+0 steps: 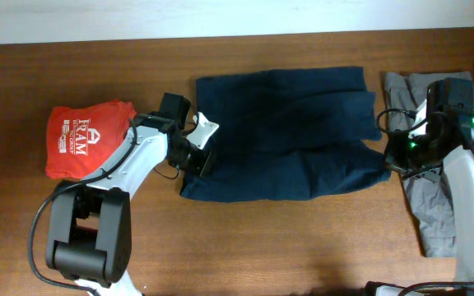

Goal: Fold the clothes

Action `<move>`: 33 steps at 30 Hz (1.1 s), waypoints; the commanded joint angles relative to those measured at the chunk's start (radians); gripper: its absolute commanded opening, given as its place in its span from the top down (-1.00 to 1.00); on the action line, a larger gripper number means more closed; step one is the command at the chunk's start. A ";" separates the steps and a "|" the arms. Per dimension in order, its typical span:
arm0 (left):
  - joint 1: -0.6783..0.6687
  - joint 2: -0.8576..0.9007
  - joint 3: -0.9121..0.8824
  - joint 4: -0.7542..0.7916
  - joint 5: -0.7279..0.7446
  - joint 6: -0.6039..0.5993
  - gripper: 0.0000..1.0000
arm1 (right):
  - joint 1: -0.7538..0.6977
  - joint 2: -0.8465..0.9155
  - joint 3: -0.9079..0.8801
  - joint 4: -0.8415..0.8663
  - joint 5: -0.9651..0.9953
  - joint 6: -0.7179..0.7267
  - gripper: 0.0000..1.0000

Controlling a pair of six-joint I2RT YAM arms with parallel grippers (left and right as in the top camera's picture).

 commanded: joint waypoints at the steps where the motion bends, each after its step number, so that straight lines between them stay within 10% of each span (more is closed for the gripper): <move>1: 0.025 -0.001 0.036 -0.041 -0.023 -0.035 0.99 | -0.003 0.003 0.008 0.008 0.027 0.004 0.85; 15: 0.220 -0.278 0.431 -0.208 -0.031 -0.055 0.99 | 0.018 -0.041 0.008 0.008 -0.476 -0.363 0.92; 24: 0.216 -0.273 0.428 -0.342 -0.068 -0.027 0.67 | 0.039 -0.271 0.088 0.064 -0.486 -0.117 0.92; 33: 0.141 -0.152 0.305 -0.345 -0.072 -0.025 0.48 | 0.039 -0.008 0.087 0.241 -0.375 -0.016 0.92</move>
